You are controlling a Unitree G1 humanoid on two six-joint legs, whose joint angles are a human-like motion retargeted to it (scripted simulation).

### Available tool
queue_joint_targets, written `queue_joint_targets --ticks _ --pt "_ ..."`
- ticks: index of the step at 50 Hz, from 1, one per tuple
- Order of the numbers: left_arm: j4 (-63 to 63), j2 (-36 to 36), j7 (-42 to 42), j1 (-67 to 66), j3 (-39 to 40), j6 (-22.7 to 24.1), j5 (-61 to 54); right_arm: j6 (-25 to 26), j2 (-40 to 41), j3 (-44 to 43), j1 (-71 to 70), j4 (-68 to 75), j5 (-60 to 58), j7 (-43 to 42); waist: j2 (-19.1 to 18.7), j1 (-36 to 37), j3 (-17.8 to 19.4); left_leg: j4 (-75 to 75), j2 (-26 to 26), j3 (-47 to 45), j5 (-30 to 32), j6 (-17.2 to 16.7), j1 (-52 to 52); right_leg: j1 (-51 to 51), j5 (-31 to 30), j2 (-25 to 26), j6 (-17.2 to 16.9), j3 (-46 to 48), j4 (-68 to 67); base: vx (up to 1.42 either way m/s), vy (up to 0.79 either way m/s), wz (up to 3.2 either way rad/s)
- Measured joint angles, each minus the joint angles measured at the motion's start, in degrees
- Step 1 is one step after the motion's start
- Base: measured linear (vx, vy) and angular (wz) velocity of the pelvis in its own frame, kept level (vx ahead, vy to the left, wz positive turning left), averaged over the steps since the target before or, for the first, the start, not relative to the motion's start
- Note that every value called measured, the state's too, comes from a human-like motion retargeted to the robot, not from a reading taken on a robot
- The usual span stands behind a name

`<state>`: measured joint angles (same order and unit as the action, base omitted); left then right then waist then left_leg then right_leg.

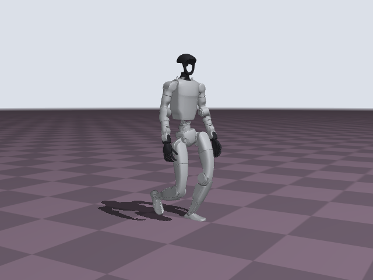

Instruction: Walk

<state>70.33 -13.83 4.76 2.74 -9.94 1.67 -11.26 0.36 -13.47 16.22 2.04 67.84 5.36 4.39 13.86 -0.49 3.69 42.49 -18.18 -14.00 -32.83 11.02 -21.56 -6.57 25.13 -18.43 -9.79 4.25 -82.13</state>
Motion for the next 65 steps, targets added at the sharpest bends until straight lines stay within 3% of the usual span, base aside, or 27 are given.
queue_joint_targets --ticks 2,7,12,20,25,27,31,34,37,41,45,52,59,60,62,65 --pt "-0.82 -0.76 -0.65 1.92 -0.17 -0.31 0.13 0.07 -0.38 -0.08 -0.37 -0.8 0.14 0.27 0.69 -1.5 0.26 -4.72 -2.1 0.71 0.62 0.91 4.02 -5.71 -1.97 -3.63 1.34 -1.53 -6.58 0.43 0.03 -0.03" --pt "-3.13 -2.07 -3.89 5.37 -1.07 -0.35 1.43 -0.92 -0.86 0.16 -0.21 -3.71 0.38 -1.72 -0.4 -5.37 1.89 -3.5 -1.85 2.1 -3.54 1.1 9.91 -16.31 7.42 -8.28 6.67 -1.08 -11.2 0.46 0.01 -0.09" --pt "-6.38 -3.54 -7.02 9.45 -0.68 0.61 2.33 -1.59 -1.45 0.41 -0.81 -7.28 0.07 -4.07 -5.34 -7.21 3.55 -1.94 3.45 4.13 -9.88 0.53 14.94 -25.19 12.35 -2.82 7.52 3.13 2.13 0.52 -0.04 -0.22" --pt "-9.04 -3.82 -7.94 11.54 -1.49 3.18 3.84 -1.63 -1.06 0.13 -0.55 -6.93 -0.19 -5.82 -9.62 -6.39 0.5 -3.52 8.35 5.57 -13.02 -0.84 17.95 -31.72 9.03 8.9 3.02 4.29 34.01 0.53 -0.09 -0.19" --pt "-7.4 -1.72 -7.23 8.39 -1.03 3.28 3.65 -1.89 -1.05 -0.31 0.78 -4.94 0.18 -6.6 -11.72 -5.78 0.24 7.83 12.53 6.41 -14.73 -3.11 19.01 -30.31 6.65 11.99 5.29 3.65 28.21 0.51 -0.09 0.06" --pt "-5.9 -0.71 -6.69 6.67 -0.64 3.27 3.56 -2.16 -1.74 -0.43 0.78 -3.99 0.17 -6.99 -17.33 -4.71 0.94 18.84 20.5 7.55 -12.97 -6.56 17.51 -26.16 5.6 18.63 7.99 6.74 30.32 0.47 -0.1 -0.21" --pt "-3.74 0.52 -5.79 3.04 -1.06 2.71 4.3 -2.41 -2.98 -0.23 0.14 -3.56 -0.33 -7.69 -23.84 -2.44 1.7 39.53 31.39 10.78 1.76 -12.33 10.6 -20.8 6.14 27.55 12.85 9.13 33.22 0.4 -0.11 -0.18" --pt "-3.15 1.04 -5.49 0.97 -1.53 2.13 5.27 -2.8 -4.42 -0.17 -1.06 -3.9 -1.27 -9.03 -25.74 -0.54 2.49 50.29 36.65 12.26 7.4 -11.46 4.18 -16.69 6.92 30.87 14.76 9.07 35.97 0.4 -0.1 -0.05" --pt "-2.94 1.2 -5.77 -0.54 -1.57 1.89 6.09 -3.24 -5.74 -0.18 -2.73 -4.29 -2.22 -10.91 -25.42 1.22 3.33 55.39 38.67 12.43 5.26 -8.23 -1.91 -12.54 8.68 31.63 15.23 8.07 37.68 0.42 -0.09 -0.01" --pt "-3.0 1.22 -6.62 -2.26 -1.1 2.39 6.1 -3.85 -6.89 -0.25 -5.04 -5.14 -2.9 -13.17 -23.58 2.62 4.56 51.68 36.57 10.23 -2.11 -4.8 -8.07 -7.32 12.23 30.43 14.35 6.57 38.14 0.45 -0.04 0.03" --pt "-3.29 1.29 -7.23 -3.64 -0.88 3.45 5.65 -4.53 -7.32 -0.45 -6.85 -6.28 -2.62 -15.06 -21.36 3.04 5.46 38.13 31.11 7.09 -6.93 -4.75 -11.65 -2.88 16.08 28.08 13.12 5.17 38.47 0.47 0.0 0.04" --pt "-5.15 0.97 -7.41 -3.76 -0.42 3.98 5.17 -4.73 -6.59 -0.23 -8.17 -7.05 -2.74 -16.02 -18.11 1.65 4.33 7.48 19.04 6.35 -4.88 -8.46 -13.33 2.89 19.46 24.2 12.35 5.42 41.82 0.45 0.01 0.27" --pt "-6.27 -0.64 -8.3 -2.6 0.44 3.85 3.43 -4.49 -4.3 1.12 -5.77 -5.74 -2.54 -14.7 -15.44 2.18 4.06 11.16 15.82 7.43 -2.11 -6.97 -10.95 5.99 22.43 22.16 12.48 4.75 33.68 0.44 -0.03 0.11" --pt "-6.34 -0.66 -8.51 -2.63 0.52 3.86 3.19 -4.43 -4.06 1.36 -5.1 -5.55 -2.74 -14.5 -14.88 2.02 4.04 13.33 15.31 7.27 -2.46 -6.47 -10.99 5.83 22.67 21.24 12.04 4.96 30.49 0.44 -0.05 0.26" --pt "-6.32 -1.85 -8.54 -1.93 0.91 3.59 2.62 -4.28 -3.62 1.77 -4.5 -5.54 -3.27 -13.51 -9.92 1.2 3.86 9.82 9.93 5.04 -1.98 -4.79 -7.8 4.02 20.85 14.54 9.26 4.75 21.49 0.43 -0.06 0.3" --pt "-6.53 -3.23 -8.61 -1.34 1.29 3.33 2.67 -4.03 -3.36 2.61 -3.69 -6.13 -3.86 -12.27 -5.66 -0.44 3.37 6.97 4.86 3.68 -2.01 -3.14 -4.86 -0.88 11.14 6.7 5.45 4.47 7.38 0.37 -0.04 0.25"
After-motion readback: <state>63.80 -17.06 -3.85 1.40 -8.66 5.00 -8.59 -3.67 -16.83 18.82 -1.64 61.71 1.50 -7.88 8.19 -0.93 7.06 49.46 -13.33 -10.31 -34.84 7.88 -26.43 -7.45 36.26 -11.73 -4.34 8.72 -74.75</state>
